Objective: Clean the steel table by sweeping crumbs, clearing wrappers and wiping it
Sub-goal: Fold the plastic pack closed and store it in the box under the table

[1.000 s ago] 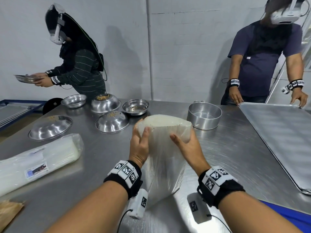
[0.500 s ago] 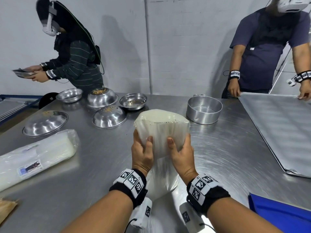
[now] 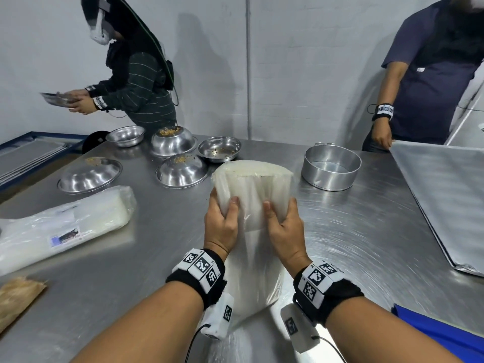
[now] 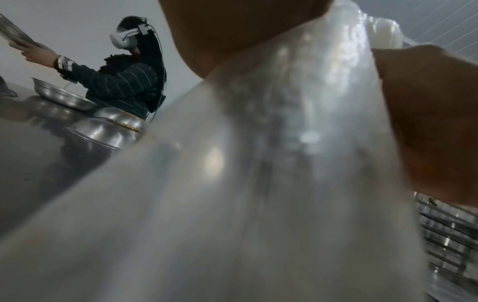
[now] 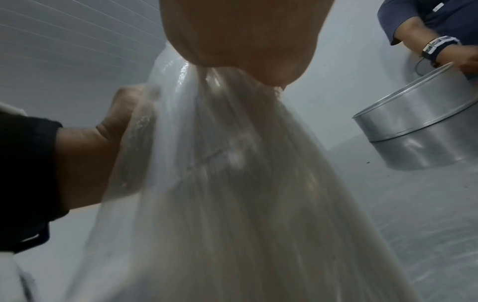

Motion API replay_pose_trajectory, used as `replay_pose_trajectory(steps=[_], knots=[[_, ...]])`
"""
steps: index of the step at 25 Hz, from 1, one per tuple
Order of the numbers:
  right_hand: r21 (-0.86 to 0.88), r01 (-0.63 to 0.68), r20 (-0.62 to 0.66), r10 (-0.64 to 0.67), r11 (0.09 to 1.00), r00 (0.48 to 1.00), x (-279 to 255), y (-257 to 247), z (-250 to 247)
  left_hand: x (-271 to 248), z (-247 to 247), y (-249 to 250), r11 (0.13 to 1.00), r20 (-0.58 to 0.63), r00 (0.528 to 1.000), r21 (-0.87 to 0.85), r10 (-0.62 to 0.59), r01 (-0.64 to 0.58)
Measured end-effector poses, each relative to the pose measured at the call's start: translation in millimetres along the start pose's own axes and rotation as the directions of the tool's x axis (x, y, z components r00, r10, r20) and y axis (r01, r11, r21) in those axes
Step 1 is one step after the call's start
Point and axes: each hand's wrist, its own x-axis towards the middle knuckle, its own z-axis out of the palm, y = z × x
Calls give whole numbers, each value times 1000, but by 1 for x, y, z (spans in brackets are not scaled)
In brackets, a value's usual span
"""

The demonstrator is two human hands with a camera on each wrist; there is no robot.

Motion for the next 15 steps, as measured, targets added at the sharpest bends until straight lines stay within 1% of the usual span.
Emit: replay_pose_trajectory(steps=[5, 7, 10, 12, 14, 15], knots=[[47, -18, 139, 11, 999, 990, -7, -18, 17, -11, -30, 18, 999, -94, 994, 17, -48, 50], [87, -22, 221, 2, 996, 975, -11, -37, 30, -15, -53, 29, 998, -152, 987, 30, -49, 54], [154, -52, 318, 0, 987, 948, -25, -73, 55, -21, -97, 54, 995, -210, 975, 53, -68, 80], [194, -70, 357, -4, 979, 934, -41, -98, 77, -27, -131, 69, 994, -239, 969, 65, -66, 83], [229, -93, 387, -3, 969, 922, -52, -112, 91, -33, -154, 80, 992, -262, 961, 61, -88, 107], [233, -101, 431, -10, 967, 902, -70, -128, 113, -43, -187, 87, 991, -300, 950, 69, -90, 115]])
